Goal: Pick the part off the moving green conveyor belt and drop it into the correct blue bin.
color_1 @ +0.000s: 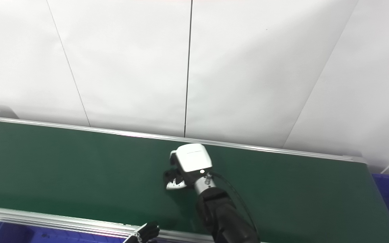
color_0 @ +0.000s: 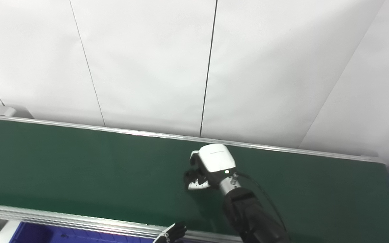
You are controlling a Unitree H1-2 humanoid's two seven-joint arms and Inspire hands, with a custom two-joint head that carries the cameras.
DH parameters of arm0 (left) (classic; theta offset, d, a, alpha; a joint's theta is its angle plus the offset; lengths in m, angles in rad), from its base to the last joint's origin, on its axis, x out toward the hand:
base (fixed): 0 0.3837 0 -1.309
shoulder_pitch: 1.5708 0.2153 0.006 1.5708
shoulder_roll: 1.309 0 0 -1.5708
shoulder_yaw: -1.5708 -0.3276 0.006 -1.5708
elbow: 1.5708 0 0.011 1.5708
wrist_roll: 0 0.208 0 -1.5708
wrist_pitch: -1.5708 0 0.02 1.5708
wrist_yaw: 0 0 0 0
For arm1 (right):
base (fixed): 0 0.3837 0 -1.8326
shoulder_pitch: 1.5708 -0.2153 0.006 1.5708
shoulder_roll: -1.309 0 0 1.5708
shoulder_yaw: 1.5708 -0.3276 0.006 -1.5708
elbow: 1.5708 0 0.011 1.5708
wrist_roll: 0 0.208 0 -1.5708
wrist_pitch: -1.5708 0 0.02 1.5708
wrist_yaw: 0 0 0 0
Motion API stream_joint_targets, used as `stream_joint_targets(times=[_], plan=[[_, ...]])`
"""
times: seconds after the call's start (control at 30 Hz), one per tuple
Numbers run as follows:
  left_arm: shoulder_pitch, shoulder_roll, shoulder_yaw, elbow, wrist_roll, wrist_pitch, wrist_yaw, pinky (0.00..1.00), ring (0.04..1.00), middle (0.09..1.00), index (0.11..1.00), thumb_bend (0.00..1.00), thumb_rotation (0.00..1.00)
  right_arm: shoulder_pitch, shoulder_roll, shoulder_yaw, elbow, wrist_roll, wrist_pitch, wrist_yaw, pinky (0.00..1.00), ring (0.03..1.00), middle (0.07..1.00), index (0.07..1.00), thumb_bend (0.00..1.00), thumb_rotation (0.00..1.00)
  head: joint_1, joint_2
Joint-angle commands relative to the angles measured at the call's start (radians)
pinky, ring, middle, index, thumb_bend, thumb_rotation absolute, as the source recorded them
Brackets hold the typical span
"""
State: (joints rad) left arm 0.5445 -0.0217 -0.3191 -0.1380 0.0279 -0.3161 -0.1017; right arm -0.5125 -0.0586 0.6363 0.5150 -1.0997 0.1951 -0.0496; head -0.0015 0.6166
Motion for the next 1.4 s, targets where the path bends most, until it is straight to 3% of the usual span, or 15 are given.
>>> stream_joint_targets(times=[0.0,0.1,0.2,0.43,0.6,0.67,0.83,1.0,1.03,1.37], plan=[[0.005,-0.004,-0.007,-0.038,-0.01,-0.011,-0.005,0.86,0.889,0.875,0.86,0.82,0.63,0.009,-0.012,0.022,0.027,-0.017,0.052,0.059,0.16,0.232,0.471,0.486,0.53,0.0,-0.001,0.0],[0.006,-0.005,-0.005,-0.039,-0.008,-0.009,-0.003,0.85,0.886,0.874,0.861,0.82,0.63,0.003,-0.019,0.032,0.025,-0.017,0.071,0.095,0.17,0.26,0.432,0.505,0.52,0.0,-0.002,0.002],[0.007,-0.009,-0.003,-0.039,-0.007,-0.006,0.002,0.85,0.885,0.87,0.858,0.83,0.62,0.0,-0.028,0.037,0.015,-0.009,0.082,0.131,0.18,0.264,0.468,0.487,0.53,0.0,-0.002,0.006],[0.007,-0.007,-0.001,-0.038,-0.008,0.0,0.0,0.86,0.889,0.871,0.862,0.82,0.63,-0.015,-0.055,0.068,-0.027,-0.032,0.152,0.309,0.16,0.243,0.471,0.486,0.53,0.0,-0.007,0.008],[0.003,-0.007,0.0,-0.034,-0.013,-0.003,-0.002,0.87,0.892,0.869,0.866,0.82,0.63,-0.008,-0.063,0.058,-0.063,-0.018,0.158,0.318,0.19,0.276,0.472,0.487,0.53,0.0,-0.009,0.01],[0.003,-0.008,0.0,-0.034,-0.015,-0.003,-0.002,0.87,0.89,0.87,0.865,0.83,0.63,-0.002,-0.066,0.049,-0.084,-0.003,0.145,0.297,0.2,0.296,0.416,0.515,0.52,0.0,-0.009,0.01],[0.001,-0.008,-0.001,-0.037,-0.008,0.004,-0.001,0.87,0.885,0.871,0.867,0.82,0.64,0.009,-0.069,0.021,-0.203,0.017,0.138,0.282,0.25,0.349,0.426,0.527,0.52,0.0,-0.012,0.014],[-0.001,-0.009,-0.002,-0.038,-0.002,0.01,0.0,0.87,0.89,0.873,0.87,0.83,0.65,0.013,-0.079,0.005,-0.336,0.037,0.119,0.292,0.2,0.287,0.47,0.489,0.53,0.0,-0.017,0.018],[-0.001,-0.01,-0.002,-0.036,-0.004,0.007,0.0,0.87,0.885,0.87,0.869,0.83,0.64,0.014,-0.081,0.004,-0.358,0.036,0.119,0.297,0.19,0.273,0.425,0.501,0.52,0.0,-0.017,0.018],[-0.005,-0.006,-0.002,-0.04,-0.006,0.016,-0.003,0.88,0.889,0.873,0.873,0.82,0.65,0.029,-0.065,-0.02,-0.583,0.033,0.126,0.363,0.18,0.257,0.406,0.508,0.52,0.0,-0.023,0.021]])
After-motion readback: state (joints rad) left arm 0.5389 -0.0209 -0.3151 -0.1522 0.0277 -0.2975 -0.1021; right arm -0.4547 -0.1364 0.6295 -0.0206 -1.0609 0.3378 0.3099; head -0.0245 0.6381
